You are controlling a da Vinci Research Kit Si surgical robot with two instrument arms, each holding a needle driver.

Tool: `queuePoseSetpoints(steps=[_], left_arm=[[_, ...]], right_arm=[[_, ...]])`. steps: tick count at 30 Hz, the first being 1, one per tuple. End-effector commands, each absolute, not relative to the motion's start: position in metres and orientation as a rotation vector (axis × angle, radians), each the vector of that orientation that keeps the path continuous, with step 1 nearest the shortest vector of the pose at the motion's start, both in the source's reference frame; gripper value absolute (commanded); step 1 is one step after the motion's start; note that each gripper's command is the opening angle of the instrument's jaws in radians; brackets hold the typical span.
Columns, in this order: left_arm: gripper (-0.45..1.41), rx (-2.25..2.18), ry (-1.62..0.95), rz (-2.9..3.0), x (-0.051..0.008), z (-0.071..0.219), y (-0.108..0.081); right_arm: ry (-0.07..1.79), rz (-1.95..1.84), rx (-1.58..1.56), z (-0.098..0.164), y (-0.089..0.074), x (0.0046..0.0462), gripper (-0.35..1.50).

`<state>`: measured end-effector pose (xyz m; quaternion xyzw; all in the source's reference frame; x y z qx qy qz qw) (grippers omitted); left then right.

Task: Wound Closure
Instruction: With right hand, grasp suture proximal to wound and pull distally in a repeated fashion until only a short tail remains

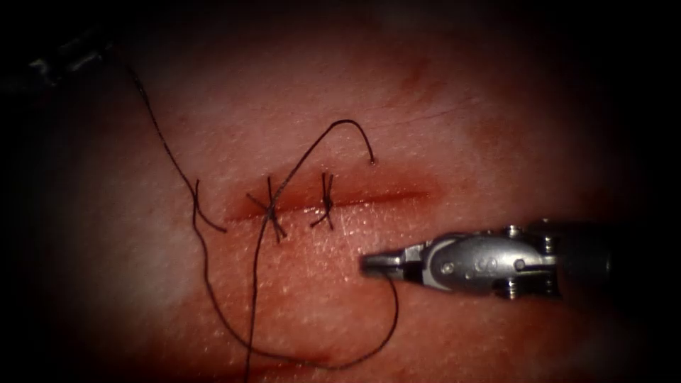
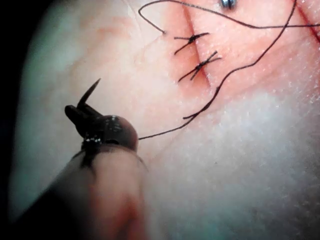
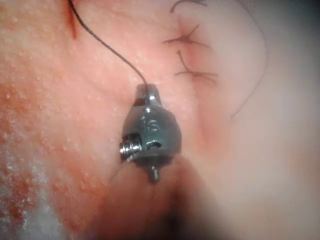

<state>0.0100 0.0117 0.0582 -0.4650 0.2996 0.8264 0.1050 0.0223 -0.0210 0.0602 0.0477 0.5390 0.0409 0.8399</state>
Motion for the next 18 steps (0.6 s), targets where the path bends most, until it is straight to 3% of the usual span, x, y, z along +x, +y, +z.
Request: queuePoseSetpoints(steps=[1,9,18], left_arm=[[-0.45,-1.373,0.885,2.435,0.0095,0.059,0.012],[-0.45,-1.373,0.886,2.435,0.0094,0.059,0.012],[-0.45,-1.373,0.887,2.434,0.0094,0.059,0.012]], right_arm=[[1.132,0.096,0.095,0.060,-0.021,0.0215,-0.35],[1.146,0.054,0.119,0.057,-0.025,0.0208,-0.35],[1.110,-0.123,0.186,0.050,-0.035,0.0239,-0.35]])
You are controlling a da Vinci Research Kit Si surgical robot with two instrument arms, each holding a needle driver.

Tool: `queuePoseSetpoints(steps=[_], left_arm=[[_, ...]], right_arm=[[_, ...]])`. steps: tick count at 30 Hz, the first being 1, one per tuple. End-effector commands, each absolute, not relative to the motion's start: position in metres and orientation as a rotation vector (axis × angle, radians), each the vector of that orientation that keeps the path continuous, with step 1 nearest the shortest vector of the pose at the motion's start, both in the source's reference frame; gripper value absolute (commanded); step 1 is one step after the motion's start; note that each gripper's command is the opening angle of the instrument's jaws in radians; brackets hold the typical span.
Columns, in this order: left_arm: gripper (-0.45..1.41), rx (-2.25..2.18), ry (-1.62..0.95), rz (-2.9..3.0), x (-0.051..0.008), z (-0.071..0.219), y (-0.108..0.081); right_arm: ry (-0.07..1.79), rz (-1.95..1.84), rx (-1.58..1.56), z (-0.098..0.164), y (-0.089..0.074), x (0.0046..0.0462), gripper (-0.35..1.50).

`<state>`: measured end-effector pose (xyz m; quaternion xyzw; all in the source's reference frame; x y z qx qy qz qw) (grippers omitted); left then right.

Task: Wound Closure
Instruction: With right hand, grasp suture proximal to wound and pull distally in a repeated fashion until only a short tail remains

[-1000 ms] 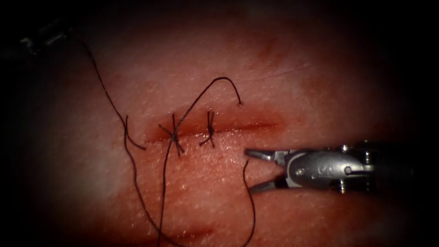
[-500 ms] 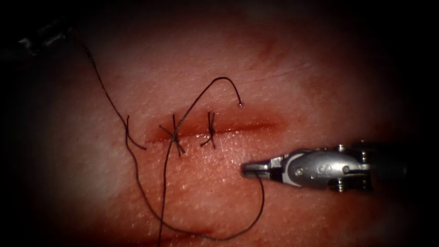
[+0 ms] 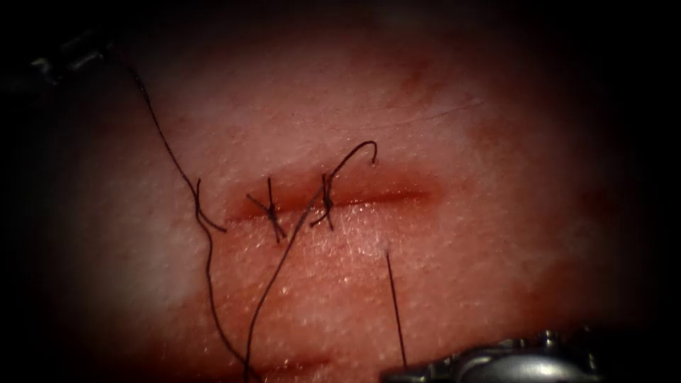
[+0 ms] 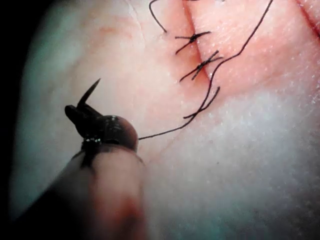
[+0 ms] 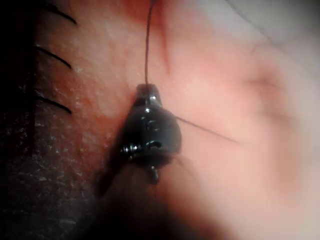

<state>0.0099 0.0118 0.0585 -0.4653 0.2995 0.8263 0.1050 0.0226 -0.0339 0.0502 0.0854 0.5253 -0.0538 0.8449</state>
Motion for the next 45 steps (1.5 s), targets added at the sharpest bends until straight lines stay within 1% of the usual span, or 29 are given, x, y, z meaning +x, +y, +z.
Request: queuePoseSetpoints(steps=[1,5,6,8,9,10,11,12,13,14,16,20,22,25,30,31,33,34,37,38,39,40,42,44,45], left_arm=[[-0.45,-1.373,0.887,2.434,0.0094,0.059,0.012],[-0.45,-1.372,0.887,2.434,0.0093,0.059,0.012],[-0.45,-1.372,0.887,2.434,0.0093,0.059,0.012],[-0.45,-1.372,0.887,2.434,0.0094,0.059,0.012],[-0.45,-1.373,0.887,2.434,0.0094,0.059,0.012],[-0.45,-1.373,0.887,2.434,0.0094,0.059,0.012],[-0.45,-1.374,0.887,2.435,0.0095,0.059,0.012],[-0.45,-1.375,0.886,2.435,0.0095,0.059,0.012],[-0.45,-1.375,0.886,2.435,0.0095,0.059,0.012],[-0.45,-1.377,0.885,2.435,0.0097,0.059,0.012],[-0.45,-1.379,0.884,2.435,0.0099,0.059,0.012],[-0.45,-1.382,0.883,2.436,0.0101,0.059,0.012],[-0.45,-1.382,0.883,2.436,0.0101,0.059,0.012],[-0.45,-1.382,0.883,2.436,0.0101,0.059,0.012],[-0.45,-1.385,0.881,2.436,0.0104,0.059,0.012],[-0.45,-1.385,0.881,2.436,0.0104,0.059,0.012],[-0.45,-1.385,0.879,2.438,0.0106,0.059,0.013],[-0.45,-1.385,0.879,2.438,0.0106,0.059,0.013],[-0.45,-1.387,0.878,2.438,0.0108,0.059,0.013],[-0.45,-1.387,0.878,2.438,0.0108,0.059,0.013],[-0.45,-1.389,0.872,2.434,0.0110,0.059,0.013],[-0.45,-1.385,0.872,2.435,0.0110,0.059,0.013],[-0.45,-1.384,0.872,2.435,0.0109,0.059,0.013],[-0.45,-1.380,0.875,2.434,0.0106,0.059,0.013],[-0.45,-1.379,0.876,2.434,0.0105,0.059,0.012]], right_arm=[[1.110,-0.139,0.196,0.049,-0.036,0.0243,-0.35],[1.112,-0.219,0.258,0.046,-0.039,0.0263,-0.35],[1.123,-0.242,0.270,0.044,-0.040,0.0275,-0.35],[1.124,-0.247,0.272,0.044,-0.040,0.0280,-0.35],[1.155,-0.232,0.259,0.043,-0.040,0.0292,0.09],[1.155,-0.232,0.259,0.043,-0.040,0.0292,0.09],[1.186,-0.182,0.226,0.043,-0.039,0.0295,1.03],[1.188,-0.165,0.209,0.043,-0.038,0.0294,1.18],[1.188,-0.165,0.209,0.043,-0.038,0.0294,1.18],[1.170,-0.106,0.164,0.043,-0.037,0.0287,1.38],[1.162,-0.076,0.110,0.044,-0.035,0.0275,1.45],[1.166,-0.046,0.057,0.043,-0.032,0.0246,1.48],[1.168,-0.039,0.049,0.043,-0.031,0.0232,1.48],[1.177,-0.016,0.034,0.042,-0.030,0.0196,1.48],[1.177,-0.014,0.009,0.041,-0.030,0.0160,1.48],[1.177,-0.014,0.009,0.041,-0.030,0.0160,1.48],[1.211,0.013,-0.004,0.039,-0.030,0.0134,1.48],[1.211,0.013,-0.004,0.039,-0.030,0.0134,1.48],[1.280,0.064,-0.033,0.037,-0.029,0.0106,1.48],[1.280,0.064,-0.033,0.037,-0.029,0.0106,1.48],[1.308,0.082,-0.040,0.036,-0.028,0.0086,1.48],[1.306,0.079,-0.052,0.036,-0.027,0.0078,1.45],[1.278,0.094,-0.085,0.036,-0.025,0.0074,1.42],[1.250,0.089,-0.114,0.039,-0.024,0.0085,1.45],[1.249,0.073,-0.094,0.040,-0.023,0.0089,1.43]])
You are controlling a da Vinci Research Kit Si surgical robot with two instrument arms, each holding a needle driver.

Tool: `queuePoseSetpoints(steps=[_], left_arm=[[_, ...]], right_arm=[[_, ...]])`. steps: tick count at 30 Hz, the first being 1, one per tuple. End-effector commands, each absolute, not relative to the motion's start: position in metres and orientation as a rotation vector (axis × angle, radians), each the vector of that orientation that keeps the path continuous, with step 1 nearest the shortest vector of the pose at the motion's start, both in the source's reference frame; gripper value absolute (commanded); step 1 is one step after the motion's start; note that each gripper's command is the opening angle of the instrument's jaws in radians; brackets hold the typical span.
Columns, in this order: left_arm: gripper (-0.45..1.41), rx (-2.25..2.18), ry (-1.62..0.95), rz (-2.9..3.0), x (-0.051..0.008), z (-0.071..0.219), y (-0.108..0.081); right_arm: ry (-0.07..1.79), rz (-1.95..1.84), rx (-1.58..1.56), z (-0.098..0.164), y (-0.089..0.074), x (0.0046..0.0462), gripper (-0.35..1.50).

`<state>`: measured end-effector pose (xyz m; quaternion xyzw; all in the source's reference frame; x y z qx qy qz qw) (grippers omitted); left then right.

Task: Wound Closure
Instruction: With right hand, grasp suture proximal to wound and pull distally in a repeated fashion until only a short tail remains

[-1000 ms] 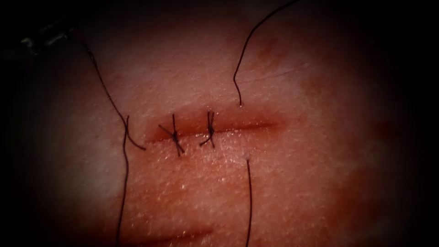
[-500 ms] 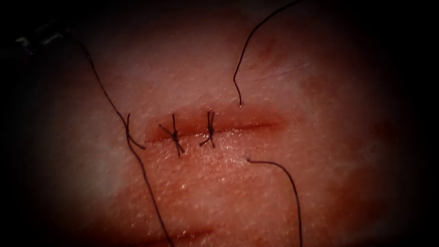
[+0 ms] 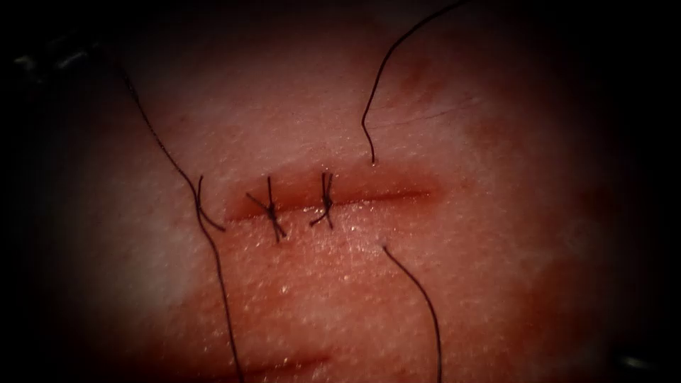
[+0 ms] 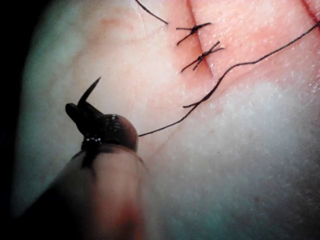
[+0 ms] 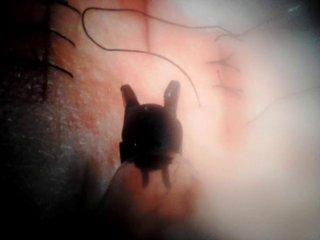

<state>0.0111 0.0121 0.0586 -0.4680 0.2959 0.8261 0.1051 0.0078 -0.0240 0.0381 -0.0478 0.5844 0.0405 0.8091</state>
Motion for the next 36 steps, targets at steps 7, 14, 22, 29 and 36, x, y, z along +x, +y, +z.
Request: queuePoseSetpoints(steps=[7,14,22,29,36], left_arm=[[-0.45,-1.379,0.877,2.434,0.0105,0.059,0.012],[-0.45,-1.377,0.878,2.434,0.0105,0.059,0.012],[-0.45,-1.377,0.878,2.434,0.0105,0.059,0.012],[-0.45,-1.375,0.879,2.434,0.0103,0.059,0.012],[-0.45,-1.373,0.880,2.433,0.0102,0.059,0.012]], right_arm=[[1.237,0.027,-0.031,0.049,-0.019,0.0127,1.33],[1.288,0.038,-0.005,0.058,-0.017,0.0166,1.25],[1.341,0.067,0.052,0.061,-0.017,0.0203,1.10],[1.340,0.050,0.072,0.061,-0.017,0.0213,0.84],[1.349,0.049,0.081,0.061,-0.018,0.0225,0.83]])
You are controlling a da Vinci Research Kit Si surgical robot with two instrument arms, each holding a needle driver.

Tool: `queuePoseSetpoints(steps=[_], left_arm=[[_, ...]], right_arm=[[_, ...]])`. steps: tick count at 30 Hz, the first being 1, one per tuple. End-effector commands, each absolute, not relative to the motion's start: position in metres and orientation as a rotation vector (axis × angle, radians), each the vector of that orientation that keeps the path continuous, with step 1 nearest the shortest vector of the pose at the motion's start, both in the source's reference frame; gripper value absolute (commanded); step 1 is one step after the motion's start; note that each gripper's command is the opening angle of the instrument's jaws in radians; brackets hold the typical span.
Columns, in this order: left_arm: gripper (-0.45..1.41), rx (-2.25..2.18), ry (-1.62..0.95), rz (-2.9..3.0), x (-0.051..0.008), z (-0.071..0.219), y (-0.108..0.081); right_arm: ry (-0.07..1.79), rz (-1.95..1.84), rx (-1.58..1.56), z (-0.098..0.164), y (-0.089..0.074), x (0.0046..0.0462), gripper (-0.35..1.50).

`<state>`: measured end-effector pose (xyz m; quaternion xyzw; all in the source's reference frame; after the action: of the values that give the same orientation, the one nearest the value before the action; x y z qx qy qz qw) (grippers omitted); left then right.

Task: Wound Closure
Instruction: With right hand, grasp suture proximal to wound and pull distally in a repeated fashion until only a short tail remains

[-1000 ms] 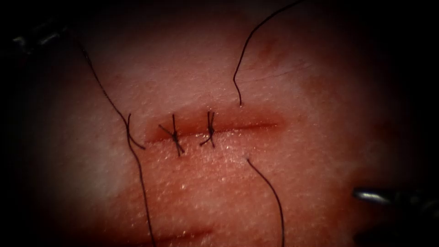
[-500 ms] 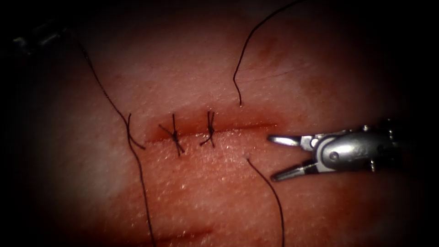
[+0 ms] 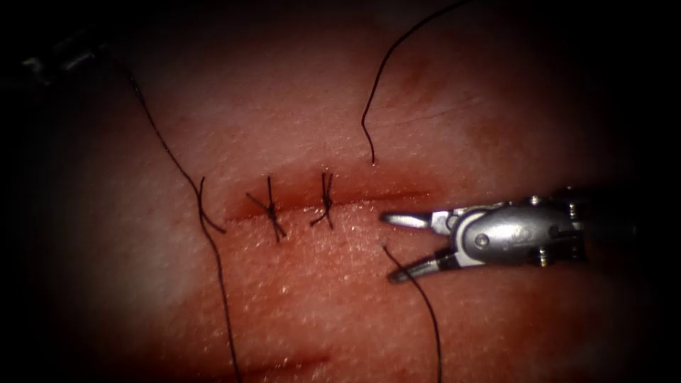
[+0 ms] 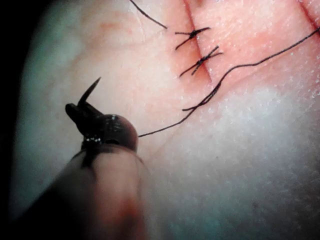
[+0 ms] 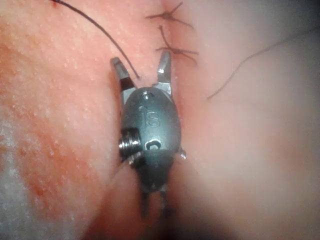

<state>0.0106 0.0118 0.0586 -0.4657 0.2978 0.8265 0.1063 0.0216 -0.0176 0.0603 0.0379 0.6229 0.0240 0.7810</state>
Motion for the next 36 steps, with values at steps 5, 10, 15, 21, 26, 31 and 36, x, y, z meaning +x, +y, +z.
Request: queuePoseSetpoints(steps=[5,10,15,21,26,31,36], left_arm=[[-0.45,-1.373,0.880,2.433,0.0102,0.059,0.012],[-0.45,-1.372,0.880,2.434,0.0102,0.059,0.012],[-0.45,-1.372,0.882,2.434,0.0102,0.059,0.012],[-0.45,-1.372,0.882,2.434,0.0101,0.059,0.012],[-0.45,-1.372,0.882,2.433,0.0101,0.059,0.012],[-0.45,-1.371,0.882,2.433,0.0101,0.059,0.012],[-0.45,-1.370,0.882,2.433,0.0100,0.059,0.012]], right_arm=[[1.362,0.029,0.098,0.061,-0.018,0.0229,0.09],[1.370,0.050,0.136,0.060,-0.019,0.0225,-0.35],[1.379,0.009,0.167,0.057,-0.021,0.0221,-0.35],[1.368,-0.064,0.190,0.054,-0.026,0.0223,-0.35],[1.351,-0.098,0.214,0.053,-0.029,0.0226,-0.35],[1.344,-0.119,0.230,0.051,-0.031,0.0225,-0.35],[1.347,-0.131,0.239,0.050,-0.032,0.0226,-0.35]])
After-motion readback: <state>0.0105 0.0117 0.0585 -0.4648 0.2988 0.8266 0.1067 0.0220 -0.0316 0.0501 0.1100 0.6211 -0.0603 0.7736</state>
